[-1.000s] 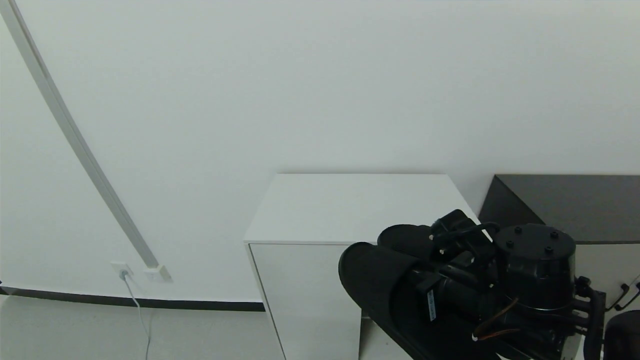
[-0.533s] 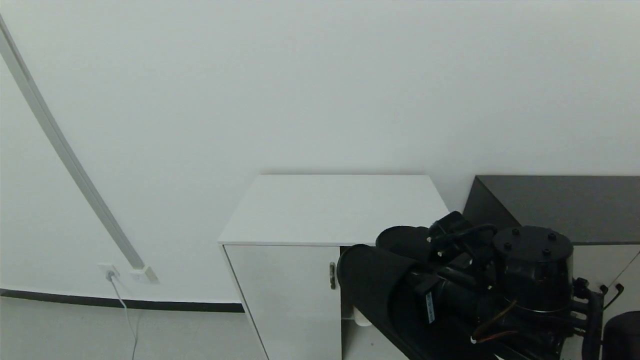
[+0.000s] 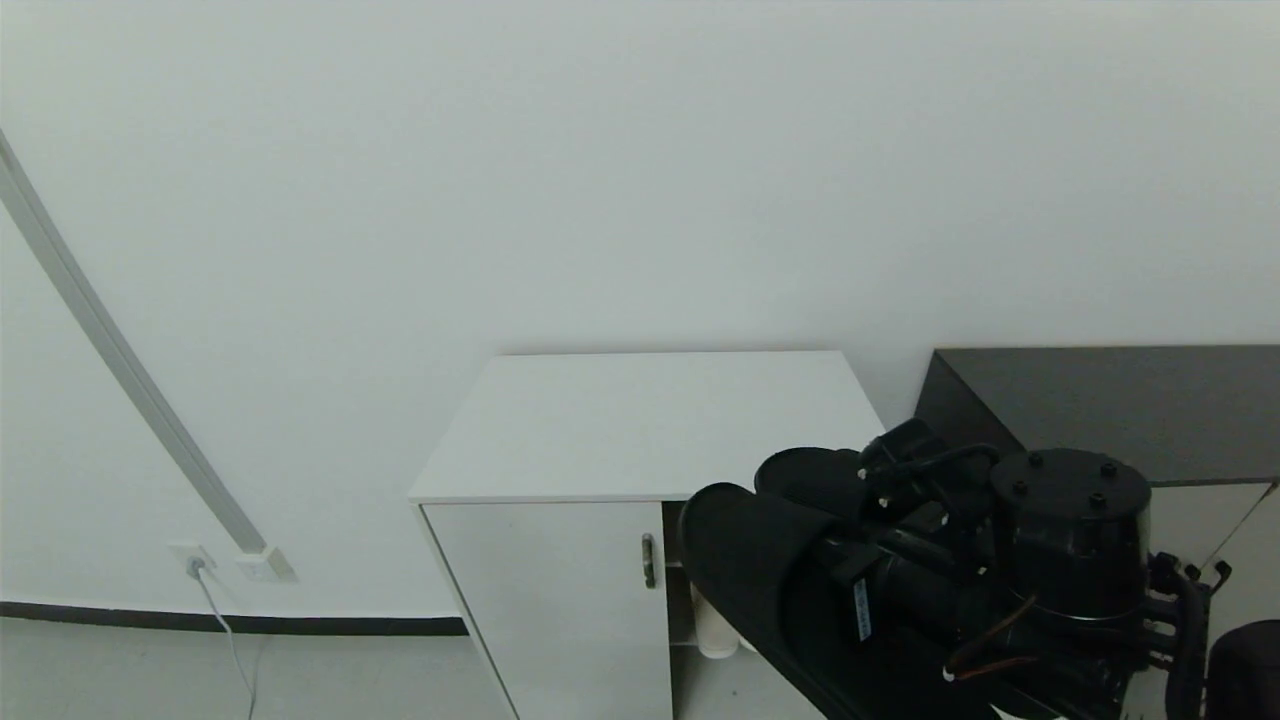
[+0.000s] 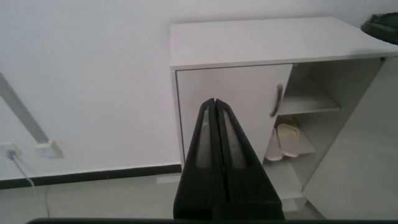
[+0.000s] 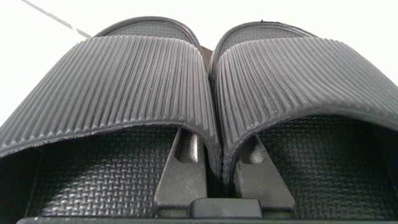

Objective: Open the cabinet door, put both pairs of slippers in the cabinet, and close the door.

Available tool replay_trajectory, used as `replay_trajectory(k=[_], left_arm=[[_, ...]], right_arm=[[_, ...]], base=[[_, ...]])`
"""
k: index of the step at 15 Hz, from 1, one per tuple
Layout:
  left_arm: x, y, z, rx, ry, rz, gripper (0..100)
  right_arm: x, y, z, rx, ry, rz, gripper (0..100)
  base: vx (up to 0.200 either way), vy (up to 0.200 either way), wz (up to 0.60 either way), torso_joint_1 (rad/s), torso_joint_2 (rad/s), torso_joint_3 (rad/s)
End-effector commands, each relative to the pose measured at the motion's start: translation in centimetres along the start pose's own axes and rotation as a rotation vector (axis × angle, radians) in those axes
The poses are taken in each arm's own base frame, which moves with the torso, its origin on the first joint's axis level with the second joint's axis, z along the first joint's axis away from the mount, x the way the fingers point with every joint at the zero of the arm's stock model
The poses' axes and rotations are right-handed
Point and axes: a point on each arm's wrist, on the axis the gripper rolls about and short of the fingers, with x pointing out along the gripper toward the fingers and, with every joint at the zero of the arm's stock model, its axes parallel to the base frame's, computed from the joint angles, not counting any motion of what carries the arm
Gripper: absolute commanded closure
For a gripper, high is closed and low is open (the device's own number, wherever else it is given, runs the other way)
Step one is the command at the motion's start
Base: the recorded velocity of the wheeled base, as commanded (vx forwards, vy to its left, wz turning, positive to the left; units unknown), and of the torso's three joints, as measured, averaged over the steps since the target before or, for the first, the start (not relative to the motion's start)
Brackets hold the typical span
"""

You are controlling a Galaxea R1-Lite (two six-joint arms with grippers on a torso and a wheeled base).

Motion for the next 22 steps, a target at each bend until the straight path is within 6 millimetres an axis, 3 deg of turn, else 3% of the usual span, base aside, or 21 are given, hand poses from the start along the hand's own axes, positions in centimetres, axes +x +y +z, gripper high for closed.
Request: replay_trajectory(k=[1, 7, 11, 22], left_arm=[[0.01, 0.00, 0.00, 0.000, 0.001, 0.000, 100], [0.01, 0.00, 0.00, 0.000, 0.001, 0.000, 100], [0.01, 0.00, 0.00, -0.002, 0.001, 0.000, 100], [0.01, 0.00, 0.00, 0.000, 0.001, 0.000, 100]], right_arm=[[0.04, -0.01, -0.12, -0.008, 0.005, -0.001, 100], [0.00, -0.03, -0.39, -0.014, 0.014, 0.000, 100], [0.03, -0.03, -0.42, -0.016, 0.016, 0.000, 100], [0.47, 0.08, -0.87, -0.014, 0.013, 0.003, 100]], base=[[0.000, 0.000, 0.00, 0.000, 0.00, 0.000], [0.000, 0.000, 0.00, 0.000, 0.00, 0.000], [-0.200, 0.000, 0.00, 0.008, 0.01, 0.002], [0.000, 0.000, 0.00, -0.010, 0.02, 0.012]])
